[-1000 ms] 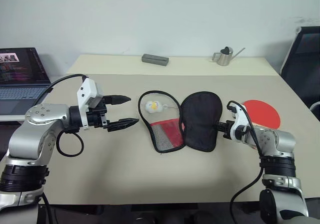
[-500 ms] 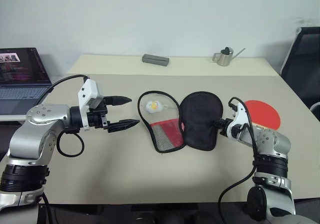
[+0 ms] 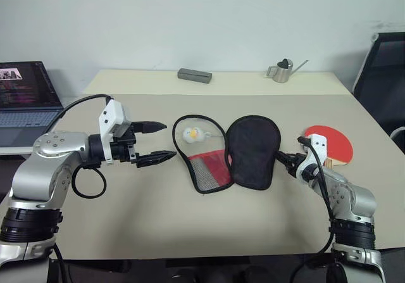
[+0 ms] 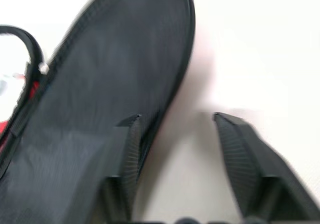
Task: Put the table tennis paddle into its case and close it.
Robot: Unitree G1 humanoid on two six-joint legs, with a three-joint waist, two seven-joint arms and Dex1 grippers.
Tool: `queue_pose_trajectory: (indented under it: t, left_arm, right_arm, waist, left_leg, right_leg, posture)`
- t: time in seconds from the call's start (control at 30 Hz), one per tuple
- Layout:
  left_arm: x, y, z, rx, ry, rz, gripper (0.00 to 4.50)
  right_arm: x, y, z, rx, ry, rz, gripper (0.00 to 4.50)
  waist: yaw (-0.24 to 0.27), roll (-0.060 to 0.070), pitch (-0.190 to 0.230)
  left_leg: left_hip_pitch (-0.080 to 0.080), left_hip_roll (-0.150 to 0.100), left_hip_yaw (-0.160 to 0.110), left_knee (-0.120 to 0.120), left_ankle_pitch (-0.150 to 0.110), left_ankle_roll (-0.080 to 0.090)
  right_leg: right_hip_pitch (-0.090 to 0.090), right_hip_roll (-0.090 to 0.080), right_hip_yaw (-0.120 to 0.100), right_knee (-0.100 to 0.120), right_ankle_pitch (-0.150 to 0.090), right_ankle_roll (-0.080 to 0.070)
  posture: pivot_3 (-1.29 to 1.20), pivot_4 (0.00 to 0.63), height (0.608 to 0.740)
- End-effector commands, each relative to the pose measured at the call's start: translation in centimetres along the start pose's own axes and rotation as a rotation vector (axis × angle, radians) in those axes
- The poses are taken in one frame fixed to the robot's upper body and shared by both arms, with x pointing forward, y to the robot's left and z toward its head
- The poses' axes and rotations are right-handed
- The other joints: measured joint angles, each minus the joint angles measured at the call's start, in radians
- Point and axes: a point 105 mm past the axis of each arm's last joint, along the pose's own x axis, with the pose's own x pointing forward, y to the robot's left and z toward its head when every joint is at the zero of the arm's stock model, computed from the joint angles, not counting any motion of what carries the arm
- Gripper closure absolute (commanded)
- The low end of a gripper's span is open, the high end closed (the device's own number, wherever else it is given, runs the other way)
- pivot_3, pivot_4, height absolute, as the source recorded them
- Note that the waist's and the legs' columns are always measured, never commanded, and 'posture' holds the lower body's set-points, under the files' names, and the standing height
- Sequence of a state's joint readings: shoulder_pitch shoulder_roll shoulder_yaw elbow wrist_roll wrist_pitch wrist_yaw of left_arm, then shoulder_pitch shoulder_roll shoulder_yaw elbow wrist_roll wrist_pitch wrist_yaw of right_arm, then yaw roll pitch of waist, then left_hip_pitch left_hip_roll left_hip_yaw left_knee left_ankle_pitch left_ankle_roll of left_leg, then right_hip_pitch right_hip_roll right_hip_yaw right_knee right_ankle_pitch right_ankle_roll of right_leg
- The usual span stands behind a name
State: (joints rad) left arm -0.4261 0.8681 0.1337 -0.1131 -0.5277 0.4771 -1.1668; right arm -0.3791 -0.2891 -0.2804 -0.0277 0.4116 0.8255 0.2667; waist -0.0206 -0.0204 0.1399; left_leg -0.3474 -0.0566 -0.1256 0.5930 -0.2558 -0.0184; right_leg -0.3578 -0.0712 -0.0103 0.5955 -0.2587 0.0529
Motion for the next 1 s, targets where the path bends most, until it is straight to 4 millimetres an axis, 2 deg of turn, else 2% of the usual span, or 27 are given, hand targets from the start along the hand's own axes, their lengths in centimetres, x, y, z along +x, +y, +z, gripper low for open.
queue_pose_trajectory:
  t: [0.03, 0.1, 0.23, 0.5, 0.77, 1.0]
  left_arm:
    - [-0.3, 0.2, 1.3, 0.054, -0.019, 0.012, 0.0]
    - [-0.2, 0.2, 1.3, 0.054, -0.022, 0.009, 0.0]
    - [0.2, -0.2, 1.4, 0.056, -0.031, -0.011, 0.0]
    - [0.9, -0.2, 2.4, 0.077, -0.053, -0.059, 0.0]
    - [2.4, -1.2, 2.9, 0.086, -0.081, -0.159, 0.0]
    - [4.6, -2.1, 3.9, 0.104, -0.095, -0.278, 0.0]
  right_arm:
    - [-0.6, 2.1, 2.9, -0.128, -0.132, 0.113, 0.69]
    - [-0.6, 2.5, 3.5, -0.169, -0.161, 0.129, 0.02]
    - [-0.6, 2.2, 4.3, -0.191, -0.191, 0.104, 0.02]
    - [-1.6, -1.6, 5.5, -0.296, -0.188, -0.12, 0.02]
    - [-3.3, -5.9, 2.7, -0.283, -0.05, -0.341, 0.02]
    - [-4.0, -7.6, 1.3, -0.176, -0.026, -0.451, 0.02]
  waist:
    - [-0.005, 0.0, 0.0]
    - [-0.006, 0.0, 0.0]
    - [-0.006, -0.001, 0.0]
    - [-0.004, -0.001, -0.001]
    - [-0.002, -0.002, -0.001]
    - [-0.003, -0.004, -0.002]
  left_leg:
    - [0.0, 0.0, 0.0, 0.0, 0.0, 0.0]
    - [0.0, 0.001, 0.0, 0.0, 0.0, 0.0]
    - [0.0, 0.0, 0.0, 0.0, 0.0, 0.0]
    - [-0.001, 0.0, -0.001, 0.0, 0.0, 0.0]
    - [-0.001, 0.0, -0.001, 0.0, 0.0, 0.0]
    - [0.0, 0.0, -0.001, 0.0, 0.0, 0.0]
  right_leg:
    - [0.0, 0.0, 0.0, 0.0, 0.0, 0.0]
    - [0.0, 0.0, 0.0, 0.0, 0.0, 0.0]
    - [0.0, 0.0, 0.001, 0.0, 0.0, 0.0]
    - [0.0, -0.001, 0.001, 0.0, 0.0, -0.001]
    - [0.0, -0.001, 0.001, 0.0, 0.0, -0.002]
    - [0.001, 0.0, 0.001, 0.0, 0.0, -0.001]
  posture:
    - [0.0, 0.15, 0.74]
    - [0.0, 0.15, 0.74]
    - [0.0, 0.15, 0.74]
    - [0.0, 0.15, 0.74]
    - [0.0, 0.15, 0.74]
    - [0.0, 0.15, 0.74]
